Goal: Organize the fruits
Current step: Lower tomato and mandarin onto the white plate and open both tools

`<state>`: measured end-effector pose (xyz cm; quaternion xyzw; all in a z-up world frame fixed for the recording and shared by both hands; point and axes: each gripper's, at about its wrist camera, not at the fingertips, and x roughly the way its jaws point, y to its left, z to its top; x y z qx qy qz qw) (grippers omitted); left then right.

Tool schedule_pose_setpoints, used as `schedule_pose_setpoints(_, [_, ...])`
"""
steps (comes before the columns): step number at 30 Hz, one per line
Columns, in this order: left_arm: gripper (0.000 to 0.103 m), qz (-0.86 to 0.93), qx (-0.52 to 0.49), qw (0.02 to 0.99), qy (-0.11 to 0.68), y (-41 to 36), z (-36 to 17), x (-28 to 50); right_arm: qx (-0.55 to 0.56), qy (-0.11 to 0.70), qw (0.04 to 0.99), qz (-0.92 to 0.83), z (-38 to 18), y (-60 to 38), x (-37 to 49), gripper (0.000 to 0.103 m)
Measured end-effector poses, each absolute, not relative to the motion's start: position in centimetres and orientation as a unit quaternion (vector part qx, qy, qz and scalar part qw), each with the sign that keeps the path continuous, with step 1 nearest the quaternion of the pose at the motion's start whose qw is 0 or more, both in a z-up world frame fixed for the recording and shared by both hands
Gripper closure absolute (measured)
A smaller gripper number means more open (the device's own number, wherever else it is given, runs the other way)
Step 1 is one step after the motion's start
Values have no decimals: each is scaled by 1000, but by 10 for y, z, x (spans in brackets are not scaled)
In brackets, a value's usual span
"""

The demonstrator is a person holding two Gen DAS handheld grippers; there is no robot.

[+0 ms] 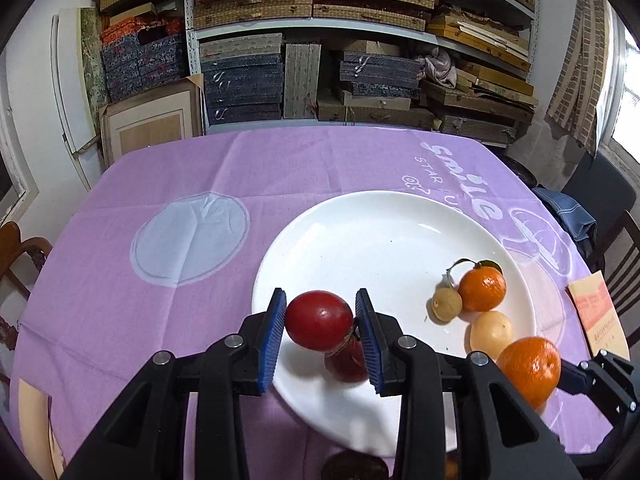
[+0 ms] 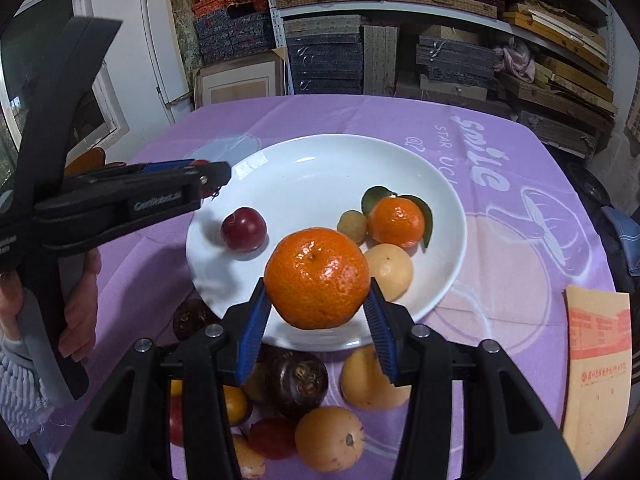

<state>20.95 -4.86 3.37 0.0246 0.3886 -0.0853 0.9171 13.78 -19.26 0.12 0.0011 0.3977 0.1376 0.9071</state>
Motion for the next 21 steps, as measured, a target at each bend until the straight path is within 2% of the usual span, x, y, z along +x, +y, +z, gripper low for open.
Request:
schedule_pose_setpoints(13, [67, -91, 30, 905, 414, -58, 6, 251, -19, 426, 894, 138, -24, -182, 168, 54])
schedule_pose_setpoints(21, [65, -80, 23, 912, 402, -43, 27, 234, 1, 372, 919, 128, 17, -202, 142, 52])
